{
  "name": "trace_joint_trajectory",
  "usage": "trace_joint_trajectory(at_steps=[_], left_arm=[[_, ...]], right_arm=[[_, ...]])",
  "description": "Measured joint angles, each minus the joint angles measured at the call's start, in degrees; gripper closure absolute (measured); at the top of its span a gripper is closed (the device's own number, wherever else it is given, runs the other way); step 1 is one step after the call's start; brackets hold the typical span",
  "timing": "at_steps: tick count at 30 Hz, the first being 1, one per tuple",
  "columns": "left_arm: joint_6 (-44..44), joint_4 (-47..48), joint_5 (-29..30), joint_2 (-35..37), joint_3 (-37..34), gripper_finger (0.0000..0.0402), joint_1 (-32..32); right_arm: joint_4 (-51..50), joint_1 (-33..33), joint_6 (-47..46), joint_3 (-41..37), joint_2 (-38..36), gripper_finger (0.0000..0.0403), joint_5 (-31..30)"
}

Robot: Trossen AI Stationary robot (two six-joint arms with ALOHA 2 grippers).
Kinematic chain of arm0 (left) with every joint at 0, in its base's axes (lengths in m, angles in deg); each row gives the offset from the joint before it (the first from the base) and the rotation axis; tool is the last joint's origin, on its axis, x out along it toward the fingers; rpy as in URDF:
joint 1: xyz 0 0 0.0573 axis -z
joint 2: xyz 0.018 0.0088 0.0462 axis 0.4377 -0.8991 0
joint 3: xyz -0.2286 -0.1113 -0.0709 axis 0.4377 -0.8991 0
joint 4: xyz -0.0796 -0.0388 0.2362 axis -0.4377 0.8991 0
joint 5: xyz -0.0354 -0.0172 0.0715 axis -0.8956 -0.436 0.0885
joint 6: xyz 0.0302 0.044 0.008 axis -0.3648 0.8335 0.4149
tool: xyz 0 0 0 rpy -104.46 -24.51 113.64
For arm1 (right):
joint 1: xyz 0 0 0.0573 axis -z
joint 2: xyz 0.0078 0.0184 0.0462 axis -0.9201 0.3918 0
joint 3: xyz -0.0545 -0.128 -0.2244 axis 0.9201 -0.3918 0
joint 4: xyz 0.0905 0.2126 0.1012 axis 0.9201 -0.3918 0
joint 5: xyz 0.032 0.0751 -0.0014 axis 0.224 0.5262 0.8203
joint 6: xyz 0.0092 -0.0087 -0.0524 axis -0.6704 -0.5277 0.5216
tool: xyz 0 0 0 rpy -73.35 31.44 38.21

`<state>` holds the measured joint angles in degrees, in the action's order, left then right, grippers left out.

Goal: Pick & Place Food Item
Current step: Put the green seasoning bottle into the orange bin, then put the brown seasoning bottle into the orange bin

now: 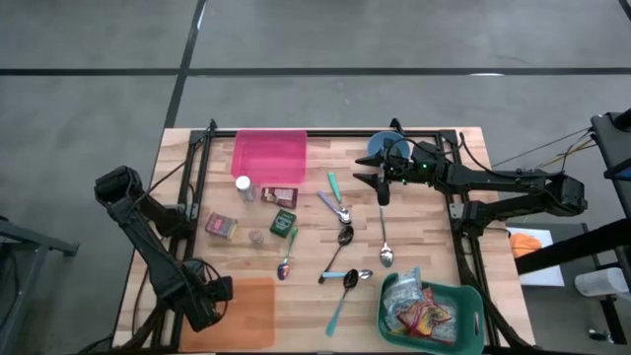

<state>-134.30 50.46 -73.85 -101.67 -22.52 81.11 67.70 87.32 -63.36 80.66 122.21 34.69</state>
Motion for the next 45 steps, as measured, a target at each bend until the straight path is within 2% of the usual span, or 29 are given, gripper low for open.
trace_joint_trajectory(at_steps=[10, 19, 23, 30, 38, 45], left_arm=[[-1.32, -0.03, 0.54, 0.12, 0.00, 0.0164, 0.44], [-3.13, -0.24, 1.63, 1.04, 0.00, 0.0057, 1.54], [-2.30, -0.56, 1.65, 1.87, 0.00, 0.0029, 1.54], [-1.55, -0.24, 3.65, 7.47, 0.00, 0.0025, 1.54], [2.49, 5.93, 10.18, 14.28, 0.00, 0.0025, -0.10], [17.76, 10.82, 12.98, 17.14, 0.00, 0.0025, -9.13]], right_arm=[[0.02, 0.00, 0.00, 0.00, 0.02, 0.0192, 0.00], [0.02, 0.00, 0.00, 0.00, 0.02, 0.0192, 0.00], [0.02, 0.02, 0.00, 0.00, 0.02, 0.0192, 0.00], [0.00, 0.01, 0.00, 0.00, 0.02, 0.0192, 0.01], [0.00, 0.02, 0.00, 0.00, 0.02, 0.0192, 0.00], [0.00, 0.00, 0.00, 0.00, 0.04, 0.0192, 0.01]])
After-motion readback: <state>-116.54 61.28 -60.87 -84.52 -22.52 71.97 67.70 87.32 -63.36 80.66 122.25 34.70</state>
